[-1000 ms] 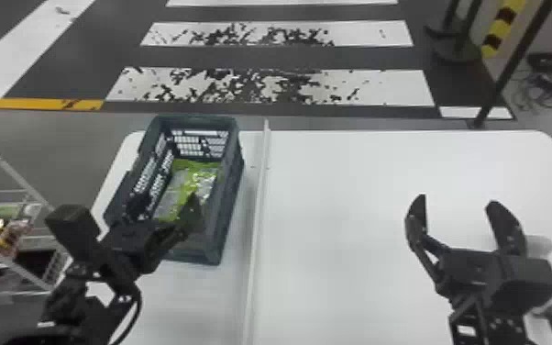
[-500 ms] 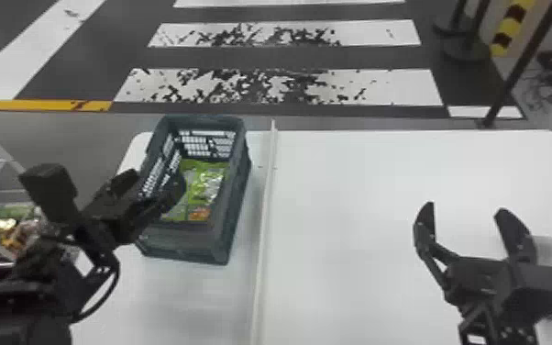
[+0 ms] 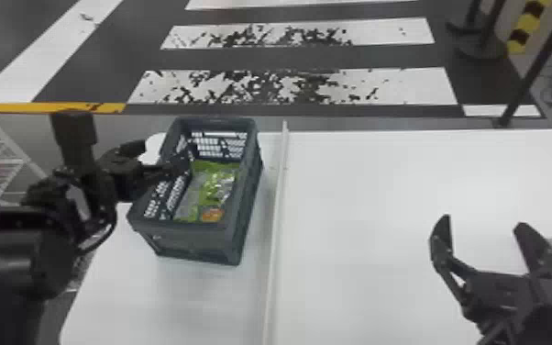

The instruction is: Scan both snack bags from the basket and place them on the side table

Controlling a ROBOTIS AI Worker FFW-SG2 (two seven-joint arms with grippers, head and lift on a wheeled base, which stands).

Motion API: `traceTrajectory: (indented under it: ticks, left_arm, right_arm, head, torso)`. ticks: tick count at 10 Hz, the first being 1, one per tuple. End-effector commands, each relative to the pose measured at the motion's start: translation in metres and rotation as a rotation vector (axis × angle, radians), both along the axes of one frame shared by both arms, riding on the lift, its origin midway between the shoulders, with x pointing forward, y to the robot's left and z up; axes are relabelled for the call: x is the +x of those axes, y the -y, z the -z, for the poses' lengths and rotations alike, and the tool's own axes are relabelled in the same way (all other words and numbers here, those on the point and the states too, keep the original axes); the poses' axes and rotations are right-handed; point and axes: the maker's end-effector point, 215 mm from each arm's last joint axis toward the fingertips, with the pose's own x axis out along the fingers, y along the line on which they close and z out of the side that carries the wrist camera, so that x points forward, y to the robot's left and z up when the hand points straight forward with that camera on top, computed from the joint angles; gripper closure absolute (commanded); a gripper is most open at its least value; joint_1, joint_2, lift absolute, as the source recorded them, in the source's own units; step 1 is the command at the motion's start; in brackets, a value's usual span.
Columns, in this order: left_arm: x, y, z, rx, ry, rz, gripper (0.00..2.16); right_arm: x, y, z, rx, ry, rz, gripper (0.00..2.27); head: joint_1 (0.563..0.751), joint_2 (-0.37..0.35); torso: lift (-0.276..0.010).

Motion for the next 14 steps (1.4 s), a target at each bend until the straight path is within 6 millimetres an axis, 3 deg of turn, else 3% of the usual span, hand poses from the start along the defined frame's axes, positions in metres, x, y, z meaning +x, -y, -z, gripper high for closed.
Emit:
traceTrajectory:
  ticks: [1, 4, 8, 14]
  left_arm:
    - [0.013, -0.001, 0.0, 0.055, -0.011, 0.05, 0.08]
    - [0.025, 0.009, 0.01, 0.137, -0.057, 0.154, 0.08]
    - [0.025, 0.033, 0.05, 0.201, -0.171, 0.306, 0.08]
    - [0.037, 0.049, 0.087, 0.327, -0.271, 0.387, 0.07]
  right_arm:
    - [-0.002, 0.0, 0.002, 0.0, -0.005, 0.001, 0.07]
    - [-0.004, 0.0, 0.004, -0.001, -0.011, 0.0, 0.07]
    - [-0.009, 0.003, 0.008, -0.004, -0.022, 0.004, 0.07]
    - [-0.011, 0.01, 0.011, -0.003, -0.028, 0.015, 0.07]
  head:
    - [0.695, 0.134]
    - [0.695, 0.126]
    - [0.695, 0.098]
    - [0.695, 0.067]
  torso:
    - [-0.075]
    - [-0.075]
    - [-0.075]
    - [-0.075]
